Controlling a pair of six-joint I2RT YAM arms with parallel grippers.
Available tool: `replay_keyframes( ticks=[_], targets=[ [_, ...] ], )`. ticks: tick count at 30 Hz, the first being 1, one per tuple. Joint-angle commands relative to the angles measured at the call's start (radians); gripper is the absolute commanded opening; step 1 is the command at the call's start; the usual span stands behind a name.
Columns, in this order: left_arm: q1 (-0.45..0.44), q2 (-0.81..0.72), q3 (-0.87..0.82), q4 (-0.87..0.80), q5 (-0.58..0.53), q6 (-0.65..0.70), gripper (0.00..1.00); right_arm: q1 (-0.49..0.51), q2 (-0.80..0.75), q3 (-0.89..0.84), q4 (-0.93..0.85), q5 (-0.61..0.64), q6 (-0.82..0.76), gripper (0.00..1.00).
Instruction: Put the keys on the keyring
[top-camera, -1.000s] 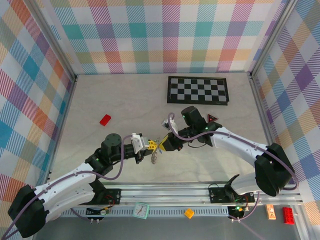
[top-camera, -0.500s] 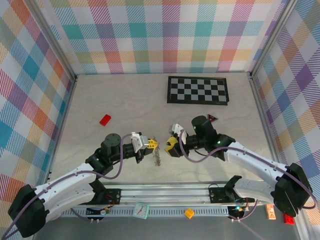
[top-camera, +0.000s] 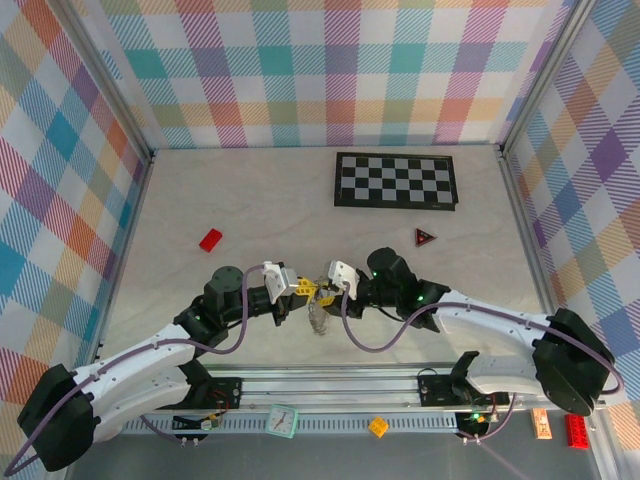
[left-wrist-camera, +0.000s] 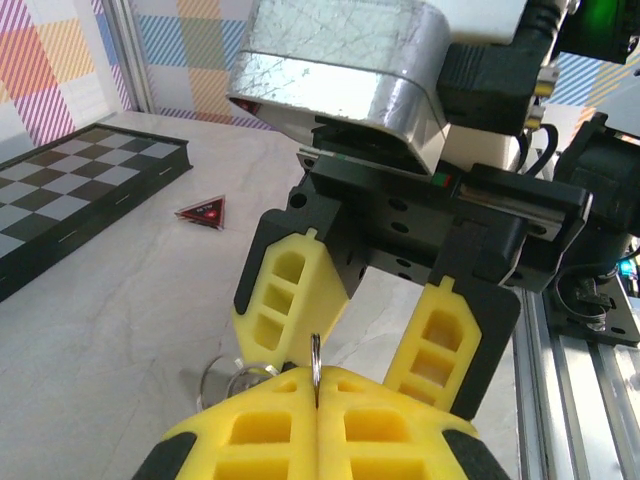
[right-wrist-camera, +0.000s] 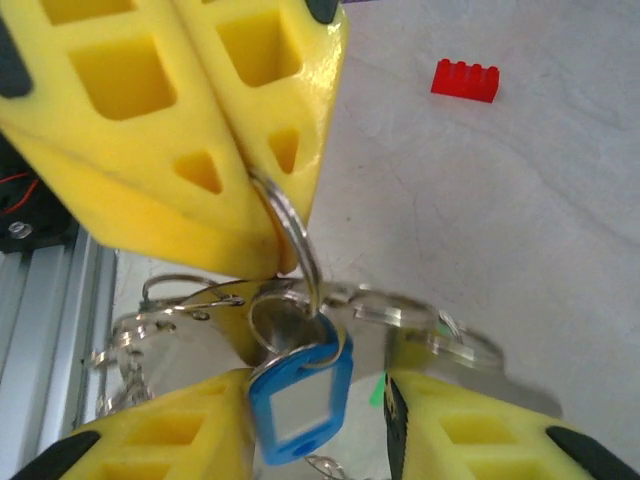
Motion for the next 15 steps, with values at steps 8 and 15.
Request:
replay_keyframes(
  ticks=[8,15],
  targets=[
    [-0.007,0.000,0.001,0.066,0.013,-0.012,0.00,0.015,-0.003,-0.031,0.104,0.050,-0.001,0.28],
    [-0.007,0.008,0.012,0.046,0.006,-0.009,0.00,0.015,-0.027,-0.036,0.087,0.060,-0.004,0.08]
  ],
)
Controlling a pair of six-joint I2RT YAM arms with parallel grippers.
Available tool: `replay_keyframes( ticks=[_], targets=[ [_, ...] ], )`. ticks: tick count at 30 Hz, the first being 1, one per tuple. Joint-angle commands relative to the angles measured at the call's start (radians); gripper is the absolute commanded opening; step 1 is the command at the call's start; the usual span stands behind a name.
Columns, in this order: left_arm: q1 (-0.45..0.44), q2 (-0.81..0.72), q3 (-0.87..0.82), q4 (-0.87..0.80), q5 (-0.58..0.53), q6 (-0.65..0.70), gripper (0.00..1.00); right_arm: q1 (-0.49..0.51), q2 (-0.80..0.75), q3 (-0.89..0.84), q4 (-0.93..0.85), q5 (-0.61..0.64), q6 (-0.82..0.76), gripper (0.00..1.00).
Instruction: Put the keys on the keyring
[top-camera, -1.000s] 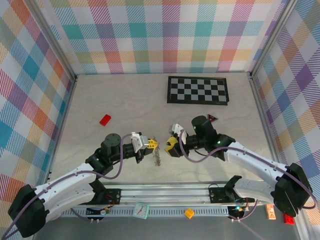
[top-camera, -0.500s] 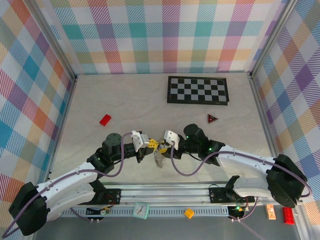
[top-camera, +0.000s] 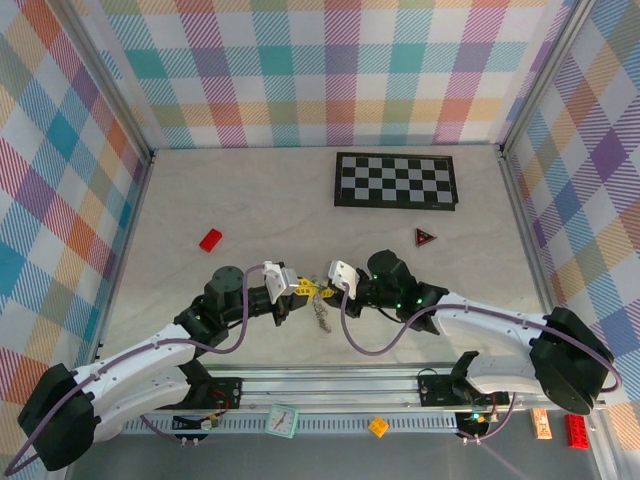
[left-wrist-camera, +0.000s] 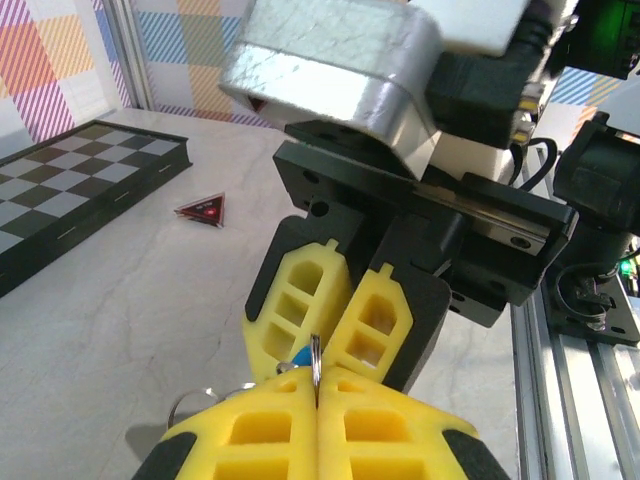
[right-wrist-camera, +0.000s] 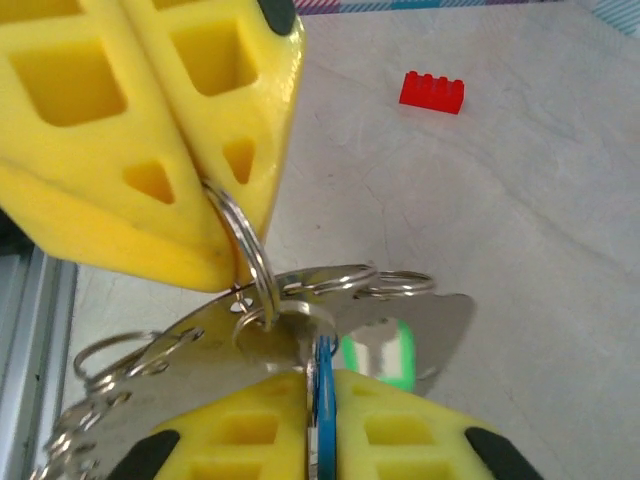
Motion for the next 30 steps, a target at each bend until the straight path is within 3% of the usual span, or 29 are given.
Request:
replay_keyframes(
  ticks=[1,6,22,26,30],
  targets=[
    [-0.007,0.002,0.013,0.043,0.005,-0.003,0.00,0.008,-0.029,-0.011,0.020,0.002,-0.003,0.06],
    [-0.007,0.004,0.018,0.031,0.001,0.002,0.00,0.008,-0.058,-0.014,0.011,-0.002,0.000,0.00],
    [-0.006,0.007,0.045,-0.074,-0.031,0.055,0.00,0.008,-0.191,0.033,-0.151,0.031,-0.050,0.00],
    [-0.007,0.001,0.039,-0.054,-0.042,0.049,0.27,0.008,-0.197,0.052,-0.188,0.043,-0.062,0.00],
    [-0.007,-0.041,0.022,-0.026,-0.092,0.041,0.37,0.008,-0.192,0.080,-0.233,0.054,-0.079,0.00]
  ],
)
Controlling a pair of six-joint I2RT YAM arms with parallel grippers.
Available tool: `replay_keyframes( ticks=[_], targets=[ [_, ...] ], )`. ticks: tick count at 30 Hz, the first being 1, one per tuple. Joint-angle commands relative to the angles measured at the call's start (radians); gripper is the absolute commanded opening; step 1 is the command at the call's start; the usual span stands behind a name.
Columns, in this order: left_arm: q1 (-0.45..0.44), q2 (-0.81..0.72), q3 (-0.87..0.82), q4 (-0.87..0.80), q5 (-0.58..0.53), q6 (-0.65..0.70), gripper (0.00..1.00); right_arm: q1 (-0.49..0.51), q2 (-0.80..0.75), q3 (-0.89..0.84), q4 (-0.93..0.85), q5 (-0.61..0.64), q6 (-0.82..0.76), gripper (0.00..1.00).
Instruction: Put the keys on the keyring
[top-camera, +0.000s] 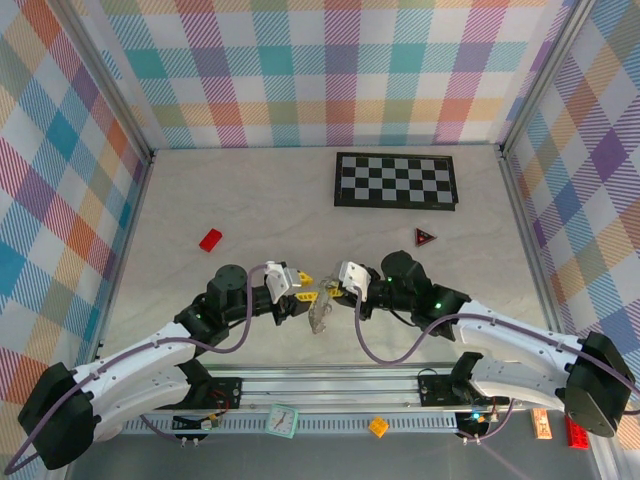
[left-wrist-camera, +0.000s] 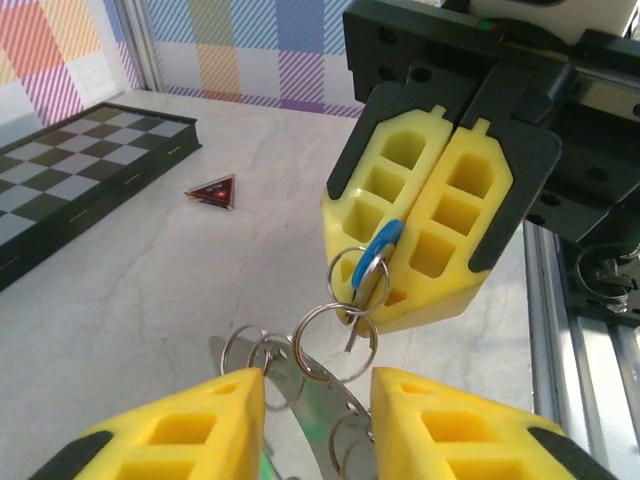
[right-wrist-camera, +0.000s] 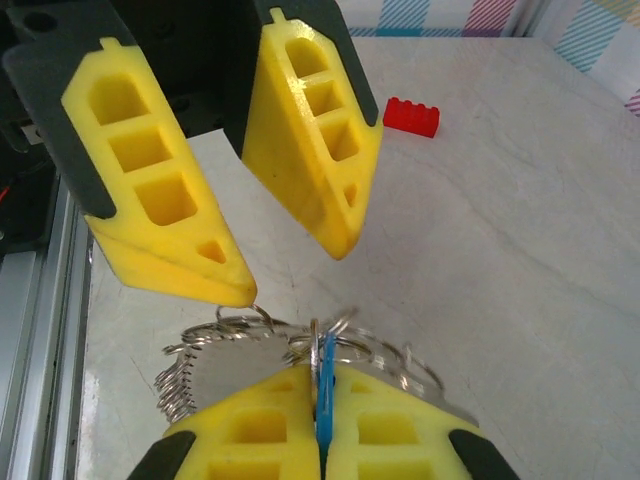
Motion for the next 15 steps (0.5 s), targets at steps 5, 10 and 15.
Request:
replay_keyframes(
  ticks=[5,10,15],
  targets=[
    [0.000,-0.175,-0.049,0.084,-0.299,-0.022,0.41,0.001,0.019,0.100,-0.094,0.005,-0.045,0.00],
    [-0.001,-0.348,-0.036,-0.025,-0.683,-0.046,0.47,0.007,0.123,0.188,-0.073,-0.073,-0.029,0.00],
    [0.000,-0.483,-0.001,-0.169,-0.977,-0.084,0.51,0.055,0.317,0.341,0.016,-0.149,-0.035,0.00]
  ],
)
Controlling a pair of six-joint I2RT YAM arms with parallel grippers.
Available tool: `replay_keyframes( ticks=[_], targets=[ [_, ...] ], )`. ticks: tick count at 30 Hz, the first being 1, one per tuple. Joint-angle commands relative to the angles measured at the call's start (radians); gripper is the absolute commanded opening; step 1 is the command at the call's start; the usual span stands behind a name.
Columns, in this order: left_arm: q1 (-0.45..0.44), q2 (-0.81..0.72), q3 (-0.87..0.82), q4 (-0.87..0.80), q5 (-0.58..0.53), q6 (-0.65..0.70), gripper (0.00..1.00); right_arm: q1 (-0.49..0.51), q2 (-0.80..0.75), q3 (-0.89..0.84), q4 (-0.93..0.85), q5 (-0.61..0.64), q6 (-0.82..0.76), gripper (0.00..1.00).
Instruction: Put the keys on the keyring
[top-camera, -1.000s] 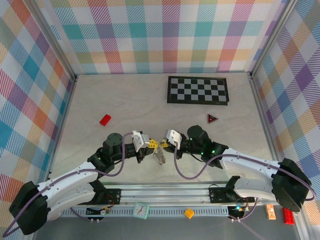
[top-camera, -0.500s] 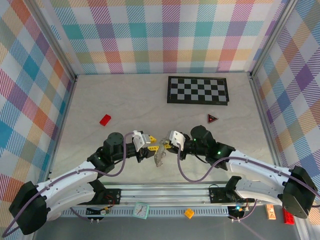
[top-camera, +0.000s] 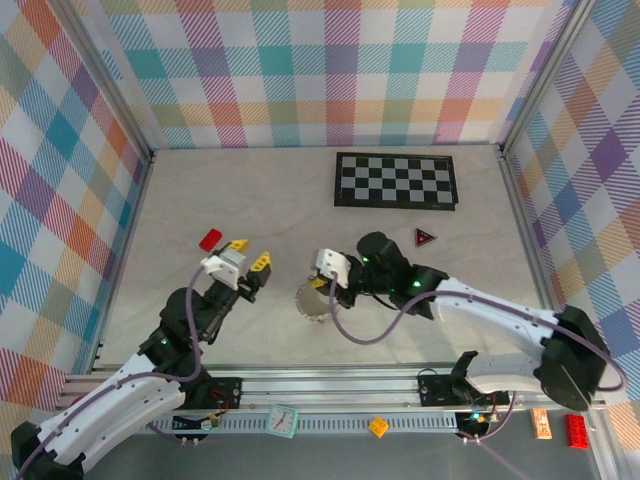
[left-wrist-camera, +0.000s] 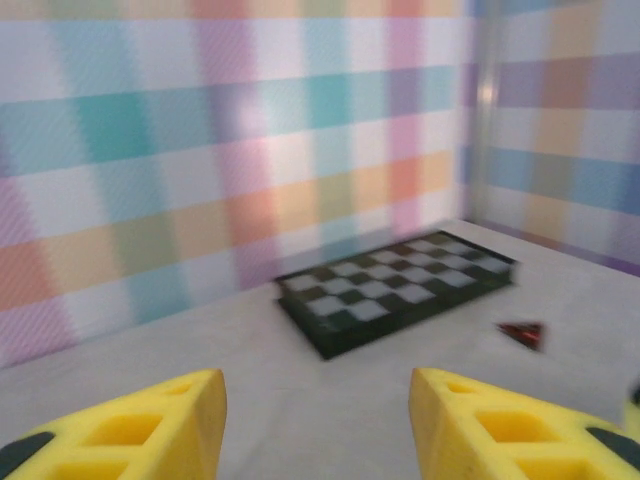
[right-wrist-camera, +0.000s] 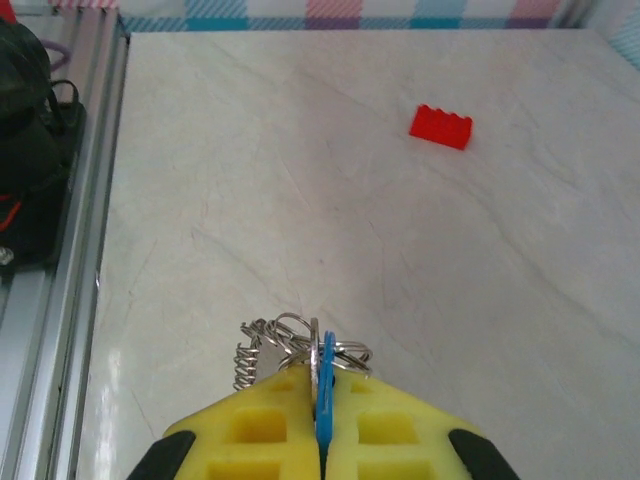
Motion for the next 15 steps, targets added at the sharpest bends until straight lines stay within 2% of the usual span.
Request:
replay_keyframes(
  ticks=[1,5,8,11,15],
  targets=[
    [0.001,-0.074,0.044,-0.126,-0.309,-0.048,0.52,0.039,0.115,0.130,0.119,-0.107,-0.005,0.00],
    [0.002,-0.152,0.074,-0.236,-0.466,-0.081,0.53,0.052,0.285,0.247,0.254,-0.173,0.079,0.00],
    [0.002,-0.184,0.104,-0.322,-0.535,-0.095,0.54,0.054,0.372,0.275,0.270,-0.168,0.073,0.00],
    [0.002,-0.201,0.115,-0.380,-0.575,-0.110,0.54,0.052,0.398,0.250,0.203,-0.115,0.001,0.00],
    [0.004,-0.206,0.091,-0.371,-0.599,-0.128,0.56,0.036,0.396,0.201,0.041,-0.042,-0.104,0.00]
  ],
)
